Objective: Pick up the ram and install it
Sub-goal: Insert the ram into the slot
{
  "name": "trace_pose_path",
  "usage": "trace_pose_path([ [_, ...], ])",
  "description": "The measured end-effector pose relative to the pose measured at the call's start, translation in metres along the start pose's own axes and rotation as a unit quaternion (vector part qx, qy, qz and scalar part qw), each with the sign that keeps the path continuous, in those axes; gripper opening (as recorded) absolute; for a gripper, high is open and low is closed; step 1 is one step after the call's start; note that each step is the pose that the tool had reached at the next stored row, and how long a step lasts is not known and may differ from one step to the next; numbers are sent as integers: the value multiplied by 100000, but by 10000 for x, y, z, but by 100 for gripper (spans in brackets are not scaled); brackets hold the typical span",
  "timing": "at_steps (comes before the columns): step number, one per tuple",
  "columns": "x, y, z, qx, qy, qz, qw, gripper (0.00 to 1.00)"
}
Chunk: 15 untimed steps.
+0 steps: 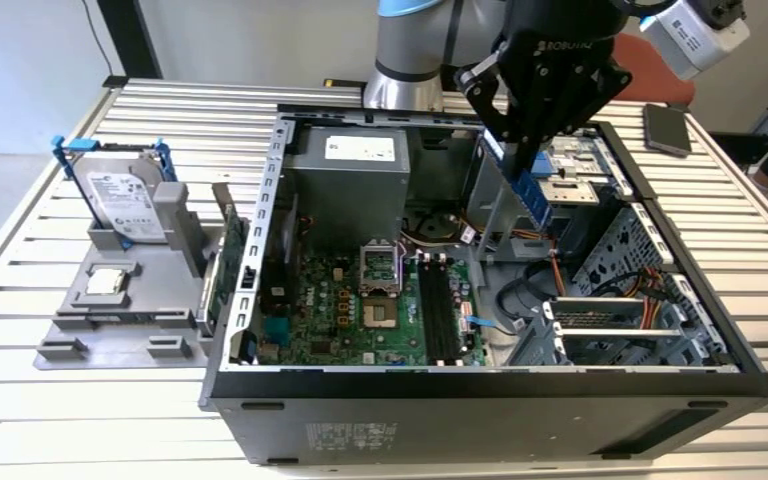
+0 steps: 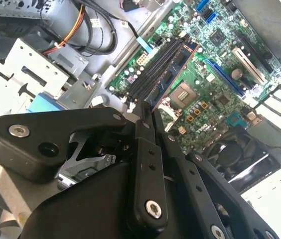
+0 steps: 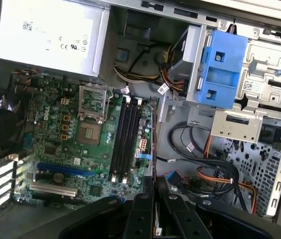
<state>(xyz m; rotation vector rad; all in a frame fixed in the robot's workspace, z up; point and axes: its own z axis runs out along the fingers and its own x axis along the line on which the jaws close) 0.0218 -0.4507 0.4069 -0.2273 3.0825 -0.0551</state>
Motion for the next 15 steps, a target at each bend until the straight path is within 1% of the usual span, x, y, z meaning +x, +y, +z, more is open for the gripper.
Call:
trace_pose_path([
  [3, 1, 0, 5, -252, 257, 1036, 99994, 0],
  [5, 2, -3, 13, -559, 319, 1500, 99987, 0],
  [6, 3, -2, 21, -621, 332, 1624, 99984, 0],
  [8, 3, -2, 34, -619, 346, 1812, 99981, 0],
  [15, 3, -2, 38, -590, 347, 1861, 99980, 0],
])
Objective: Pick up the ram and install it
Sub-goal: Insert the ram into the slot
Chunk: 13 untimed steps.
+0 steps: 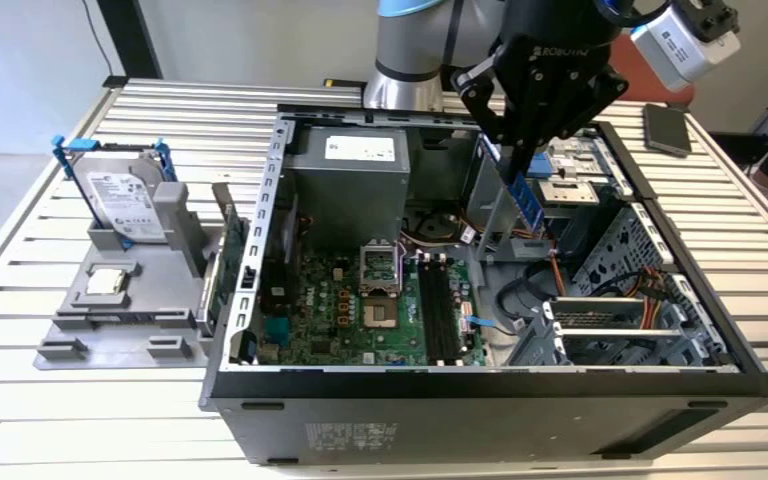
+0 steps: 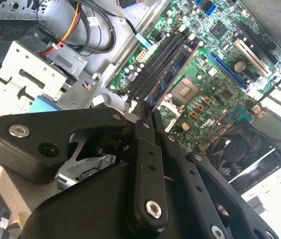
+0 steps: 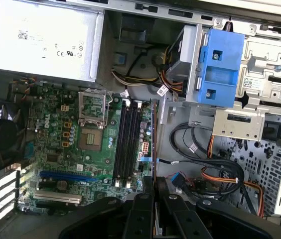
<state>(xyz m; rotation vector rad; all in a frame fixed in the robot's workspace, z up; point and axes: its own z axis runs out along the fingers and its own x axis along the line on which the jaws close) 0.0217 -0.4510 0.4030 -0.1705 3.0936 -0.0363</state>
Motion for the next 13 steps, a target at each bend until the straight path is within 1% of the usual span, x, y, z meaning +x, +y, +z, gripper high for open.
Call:
trace_pose_path([
  [3, -8, -2, 5, 6, 36, 112, 100000, 0],
  [7, -35, -21, 7, -44, 443, 150, 99999, 0],
  [13, -35, -22, 11, -42, 448, 155, 99999, 0],
])
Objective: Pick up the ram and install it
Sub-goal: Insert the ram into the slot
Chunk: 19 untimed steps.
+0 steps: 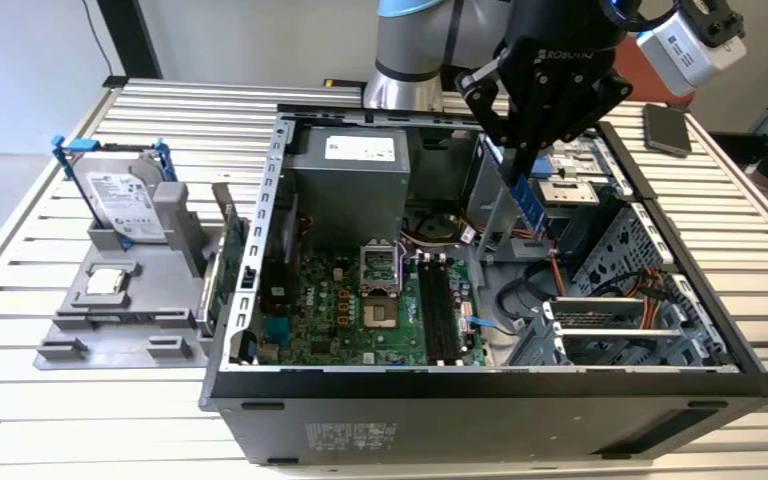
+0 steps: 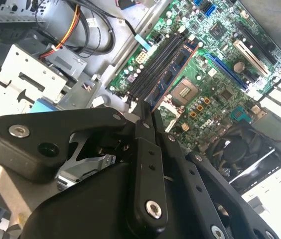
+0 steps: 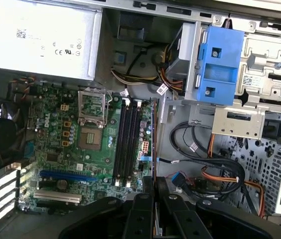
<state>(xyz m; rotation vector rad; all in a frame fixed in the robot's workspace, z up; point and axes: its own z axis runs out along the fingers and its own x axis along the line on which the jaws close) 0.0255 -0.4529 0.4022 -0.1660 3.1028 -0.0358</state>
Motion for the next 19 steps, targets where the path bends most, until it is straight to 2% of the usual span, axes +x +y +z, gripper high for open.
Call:
trace_pose_path([
  [19, 1, 0, 24, 30, 10, 4, 100000, 0],
])
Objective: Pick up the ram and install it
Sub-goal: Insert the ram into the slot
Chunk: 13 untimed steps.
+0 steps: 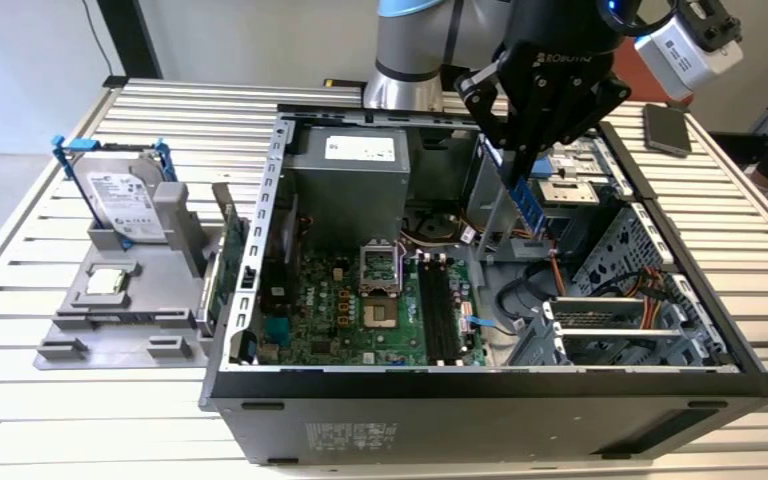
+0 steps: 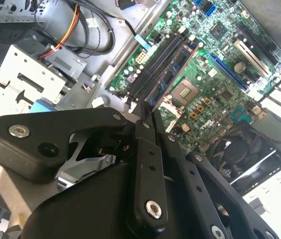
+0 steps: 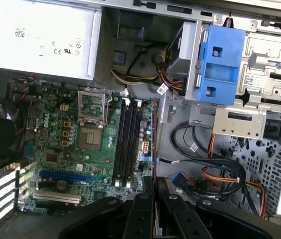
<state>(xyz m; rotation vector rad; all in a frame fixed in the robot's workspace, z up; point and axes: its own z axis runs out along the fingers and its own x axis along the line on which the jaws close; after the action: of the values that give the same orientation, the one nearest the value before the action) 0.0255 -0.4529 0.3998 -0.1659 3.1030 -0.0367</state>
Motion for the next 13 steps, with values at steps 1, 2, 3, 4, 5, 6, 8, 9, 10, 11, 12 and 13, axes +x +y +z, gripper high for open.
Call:
trace_pose_path([
  [1, 0, 0, 0, 1, 0, 4, 100000, 0],
  [2, 0, 0, 1, -4, -2, 2, 100000, 0],
  [3, 0, 0, 1, -7, -3, 3, 100000, 0],
  [4, 0, 0, 1, -6, -3, 4, 100000, 0],
  [5, 0, 0, 1, -1, -1, 3, 100000, 0],
  [6, 0, 0, 1, -3, -2, 3, 100000, 0],
  [8, 0, 0, 1, -2, -2, 4, 100000, 0],
  [9, 0, 0, 2, 3, -1, 3, 100000, 0],
  [10, 0, 1, 7, -19, -8, 3, 100000, 0],
  [11, 0, 1, 11, -11, -5, 2, 100000, 0],
  [12, 0, 1, 14, -4, -3, 0, 100000, 0],
  [13, 1, 1, 19, -6, -4, 1, 100000, 0],
])
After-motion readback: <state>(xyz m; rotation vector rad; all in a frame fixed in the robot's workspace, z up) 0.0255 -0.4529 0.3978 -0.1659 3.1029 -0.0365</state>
